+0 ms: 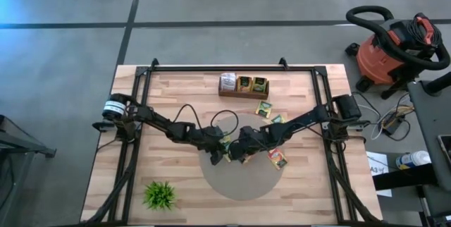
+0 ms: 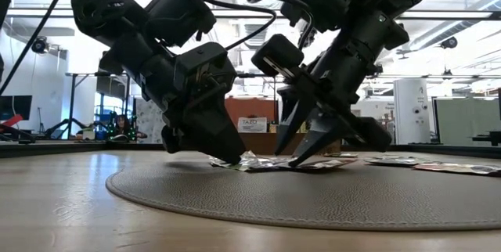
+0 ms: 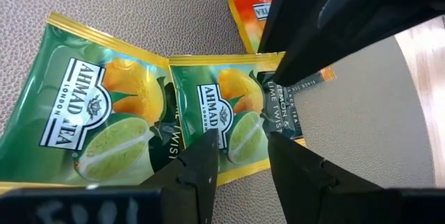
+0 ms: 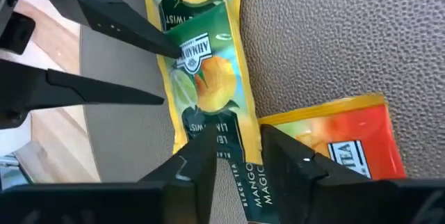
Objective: Pick & Place Tea
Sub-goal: Put the yellow tea bag into the right section of the wooden organizer
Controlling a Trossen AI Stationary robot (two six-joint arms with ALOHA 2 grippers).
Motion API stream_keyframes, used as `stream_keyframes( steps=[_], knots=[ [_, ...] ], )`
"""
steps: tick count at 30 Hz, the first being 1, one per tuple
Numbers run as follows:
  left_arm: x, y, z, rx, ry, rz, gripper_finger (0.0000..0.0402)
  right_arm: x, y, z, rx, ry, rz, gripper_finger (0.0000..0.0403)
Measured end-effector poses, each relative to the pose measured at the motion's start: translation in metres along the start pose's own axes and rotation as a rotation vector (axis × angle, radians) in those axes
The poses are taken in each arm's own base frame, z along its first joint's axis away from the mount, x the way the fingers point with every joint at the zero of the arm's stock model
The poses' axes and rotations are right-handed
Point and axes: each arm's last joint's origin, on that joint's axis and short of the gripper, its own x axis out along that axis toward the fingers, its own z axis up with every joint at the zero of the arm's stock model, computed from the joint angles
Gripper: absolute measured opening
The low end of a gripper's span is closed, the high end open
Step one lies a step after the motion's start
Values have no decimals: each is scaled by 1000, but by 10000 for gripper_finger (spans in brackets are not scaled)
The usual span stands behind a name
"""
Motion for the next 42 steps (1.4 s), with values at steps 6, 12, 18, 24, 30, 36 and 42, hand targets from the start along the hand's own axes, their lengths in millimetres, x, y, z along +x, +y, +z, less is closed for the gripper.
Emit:
stream_keyframes(
  steps=[6, 12, 18, 24, 30, 36, 42],
  knots=[
    [0, 0, 0, 0, -5, -1, 128, 1, 0, 0, -25, 1, -2, 49],
    [0, -1, 1, -4, -14, -6, 128, 1, 1, 0, -78, 6, 13, 10],
    [0, -1, 2, -23, -25, -10, 128, -10, 8, 6, -132, 2, 20, 8],
    [-5, -5, 6, -28, -43, -36, 128, -37, 19, 28, -175, -49, 32, 8],
    [-22, -20, 23, 25, -121, -97, 128, -59, 22, 50, -274, -62, -46, 8],
    [-42, -25, 32, 139, -177, -37, 128, -62, 20, 57, -403, 35, -76, 8],
    [-44, -20, 37, 405, -225, 57, 128, -63, 24, 51, -641, 147, 5, 8]
  ],
)
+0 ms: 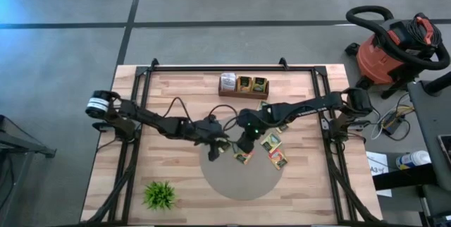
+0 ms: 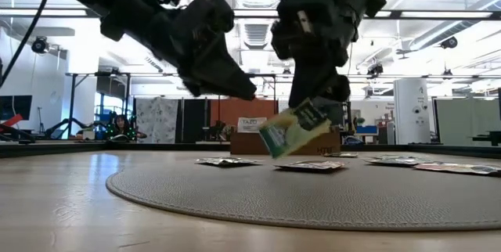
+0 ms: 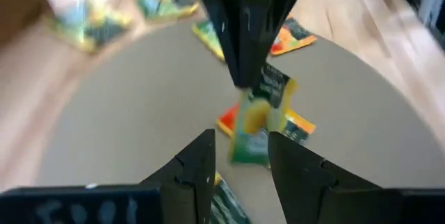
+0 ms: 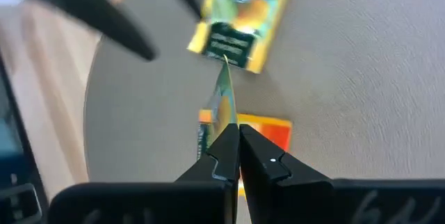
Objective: Pick & Place Tea
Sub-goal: Put the yellow tea bag into the right section of the wooden organizer
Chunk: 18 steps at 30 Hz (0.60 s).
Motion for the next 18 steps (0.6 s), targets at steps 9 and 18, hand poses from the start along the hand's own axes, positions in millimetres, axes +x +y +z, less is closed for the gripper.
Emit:
stream_keyframes(
  steps=[9, 18],
  knots=[
    [2, 11, 12, 99, -7, -170, 128, -19, 26, 9, -379, -14, -70, 8],
    [11, 8, 24, 97, -16, -190, 128, -31, 46, 25, -548, 7, -116, 8]
  ],
)
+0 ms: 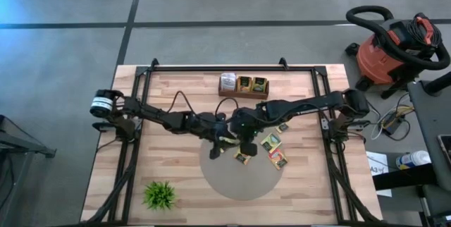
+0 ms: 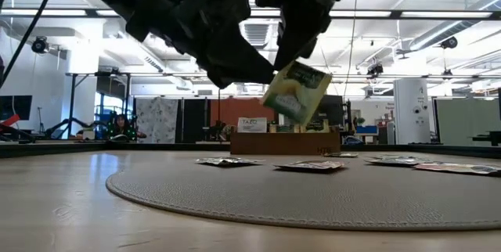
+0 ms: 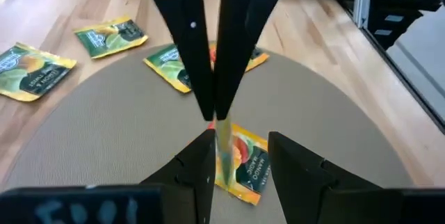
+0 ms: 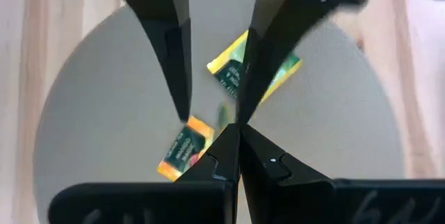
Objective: Pick & Place Tea
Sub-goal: Put the yellow tea bag into the right section of the wooden organizer
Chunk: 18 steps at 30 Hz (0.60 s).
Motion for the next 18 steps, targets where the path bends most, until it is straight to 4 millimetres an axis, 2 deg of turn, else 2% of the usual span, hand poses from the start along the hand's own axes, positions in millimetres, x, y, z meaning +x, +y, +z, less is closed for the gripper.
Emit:
stream_keyframes(
  steps=[7, 18],
  knots=[
    [0, 1, 0, -7, 24, 29, 128, -4, 6, 15, -61, 25, -3, 8],
    [0, 2, 0, -48, 17, 56, 128, -4, 10, 16, -66, 40, 9, 8]
  ],
)
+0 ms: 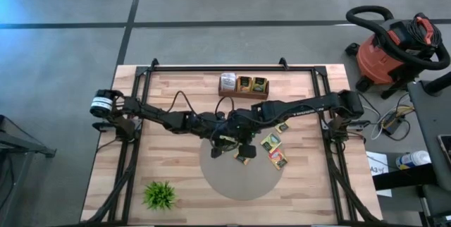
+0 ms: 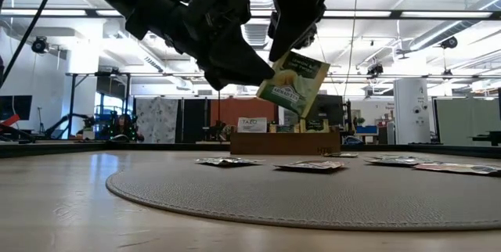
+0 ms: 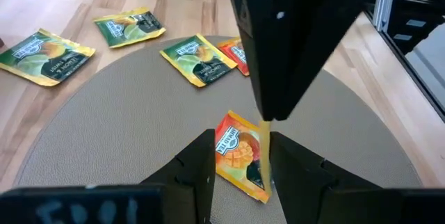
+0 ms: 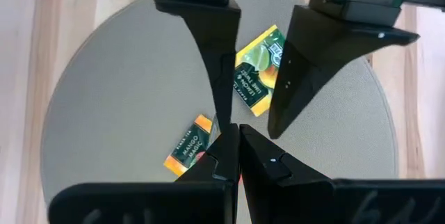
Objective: Pick & Place Tea
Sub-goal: Put the yellow tea bag into the right section of the wooden organizer
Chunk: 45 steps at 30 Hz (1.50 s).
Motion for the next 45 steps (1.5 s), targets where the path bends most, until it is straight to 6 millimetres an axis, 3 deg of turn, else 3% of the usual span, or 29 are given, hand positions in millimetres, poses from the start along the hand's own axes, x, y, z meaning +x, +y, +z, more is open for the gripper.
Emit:
stream_keyframes(
  steps=[12, 22, 28, 36, 45],
  knots=[
    [0, -1, 4, 11, -36, -5, 121, -12, 2, 13, 0, -70, 7, 8],
    [0, 0, 4, -5, -42, 22, 15, -12, 2, 15, 44, -91, 8, 8],
    [0, 1, 2, -25, -23, 44, 5, -15, -3, 16, 147, -100, 1, 14],
    [-1, 2, -3, -86, -7, 62, 3, -45, -5, 15, 125, -109, -100, 85],
    [-4, 11, 3, -91, -51, 56, 3, -47, -3, 3, -13, 14, -122, 168]
  ],
)
